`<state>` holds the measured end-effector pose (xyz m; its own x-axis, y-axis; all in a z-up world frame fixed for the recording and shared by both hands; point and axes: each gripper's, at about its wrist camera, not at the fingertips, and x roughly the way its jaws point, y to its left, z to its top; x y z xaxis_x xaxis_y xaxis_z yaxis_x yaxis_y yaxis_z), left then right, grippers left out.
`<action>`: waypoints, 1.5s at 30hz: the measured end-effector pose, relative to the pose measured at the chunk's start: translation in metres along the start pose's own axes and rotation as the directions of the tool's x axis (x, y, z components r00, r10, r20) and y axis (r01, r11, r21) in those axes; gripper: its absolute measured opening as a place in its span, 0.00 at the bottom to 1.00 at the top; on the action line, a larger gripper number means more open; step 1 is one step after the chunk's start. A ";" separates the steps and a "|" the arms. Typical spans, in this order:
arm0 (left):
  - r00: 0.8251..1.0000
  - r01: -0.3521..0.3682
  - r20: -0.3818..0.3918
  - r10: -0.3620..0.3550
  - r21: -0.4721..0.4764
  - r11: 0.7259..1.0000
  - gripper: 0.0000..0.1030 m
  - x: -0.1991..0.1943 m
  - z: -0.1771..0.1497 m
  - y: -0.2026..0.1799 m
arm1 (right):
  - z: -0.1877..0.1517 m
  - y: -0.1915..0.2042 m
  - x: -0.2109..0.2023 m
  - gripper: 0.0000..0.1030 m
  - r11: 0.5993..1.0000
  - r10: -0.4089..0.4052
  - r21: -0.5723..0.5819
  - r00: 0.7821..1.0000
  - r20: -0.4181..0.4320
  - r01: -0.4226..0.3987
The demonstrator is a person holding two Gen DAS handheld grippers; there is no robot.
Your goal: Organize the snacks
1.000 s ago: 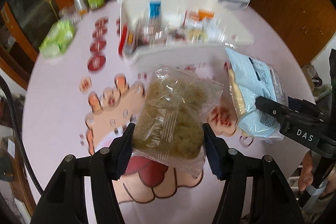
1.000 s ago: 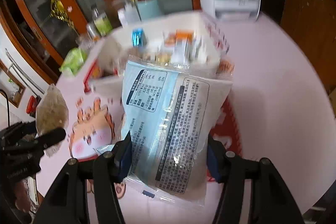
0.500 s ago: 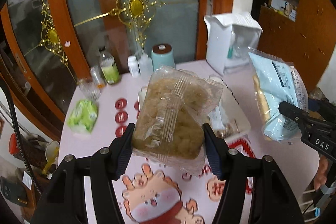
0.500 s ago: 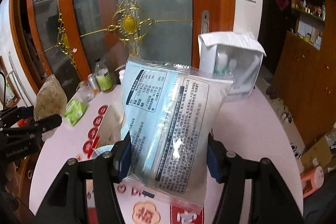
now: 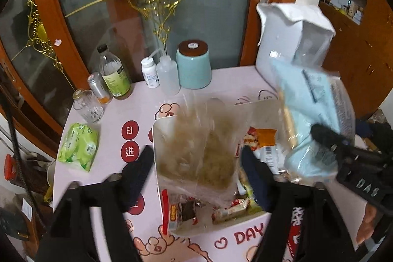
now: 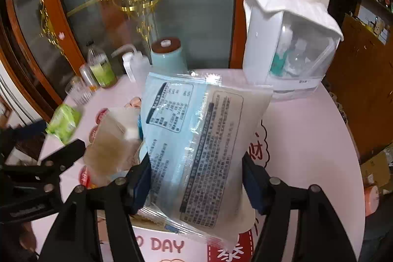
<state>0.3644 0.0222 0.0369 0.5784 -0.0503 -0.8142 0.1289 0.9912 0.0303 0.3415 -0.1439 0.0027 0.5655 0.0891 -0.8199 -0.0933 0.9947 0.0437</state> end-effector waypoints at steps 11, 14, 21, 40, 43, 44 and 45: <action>0.997 0.005 -0.082 -0.006 -0.014 1.000 0.95 0.033 -0.010 0.012 | -0.003 0.005 -0.015 0.79 0.999 0.027 -0.034 0.998 0.054 -0.025; 0.997 0.016 -0.080 -0.018 -0.032 0.999 0.96 0.026 -0.012 0.014 | -0.006 0.004 -0.019 0.79 0.999 0.028 -0.034 0.998 0.050 -0.026; 0.998 0.021 -0.059 -0.022 -0.028 0.999 0.96 -0.002 -0.023 0.007 | -0.023 -0.002 -0.043 0.79 0.999 0.029 -0.038 0.998 0.055 -0.027; 0.999 -0.045 -0.018 0.044 -0.044 0.998 0.96 -0.117 -0.121 -0.033 | -0.122 -0.015 -0.165 0.79 0.987 0.139 -0.086 0.987 0.076 -0.133; 0.999 -0.048 -0.007 0.048 -0.074 0.996 0.96 -0.141 -0.141 -0.038 | -0.145 -0.019 -0.183 0.79 0.984 0.162 -0.085 0.983 0.084 -0.155; 0.999 -0.046 -0.006 0.046 -0.085 0.995 0.96 -0.148 -0.148 -0.039 | -0.152 -0.019 -0.188 0.79 0.983 0.168 -0.085 0.982 0.084 -0.161; 0.999 -0.048 -0.005 0.048 -0.092 0.995 0.96 -0.155 -0.154 -0.040 | -0.157 -0.021 -0.190 0.79 0.982 0.174 -0.087 0.981 0.084 -0.167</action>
<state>0.1460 0.0088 0.0724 0.5799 -0.0019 -0.8147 0.0258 0.9995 0.0161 0.1072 -0.1895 0.0682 0.6075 0.2647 -0.7489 -0.2571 0.9576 0.1299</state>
